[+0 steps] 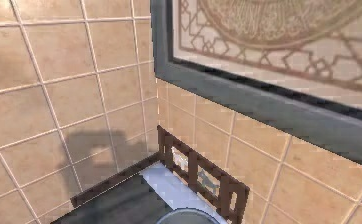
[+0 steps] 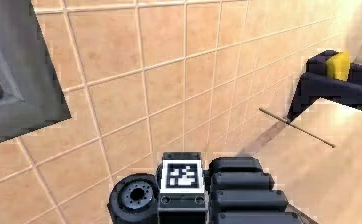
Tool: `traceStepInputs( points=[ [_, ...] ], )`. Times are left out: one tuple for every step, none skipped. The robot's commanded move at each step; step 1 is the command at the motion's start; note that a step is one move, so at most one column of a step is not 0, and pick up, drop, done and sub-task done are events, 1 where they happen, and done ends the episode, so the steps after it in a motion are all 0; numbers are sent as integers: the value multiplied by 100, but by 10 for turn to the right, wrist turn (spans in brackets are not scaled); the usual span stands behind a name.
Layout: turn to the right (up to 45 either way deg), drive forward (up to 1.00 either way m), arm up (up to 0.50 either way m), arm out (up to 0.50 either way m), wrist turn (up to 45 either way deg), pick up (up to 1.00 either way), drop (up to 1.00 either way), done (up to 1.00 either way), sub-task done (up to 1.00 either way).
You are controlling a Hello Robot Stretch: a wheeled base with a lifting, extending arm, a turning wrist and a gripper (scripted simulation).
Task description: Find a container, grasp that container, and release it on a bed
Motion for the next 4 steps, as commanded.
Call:
traceStepInputs(
  points=[
    [-60,0,0,0,0,0,0,0,0],
    [-30,0,0,0,0,0,0,0,0],
    [450,0,0,0,0,0,0,0,0],
    [450,0,0,0,0,0,0,0,0]
  ],
)
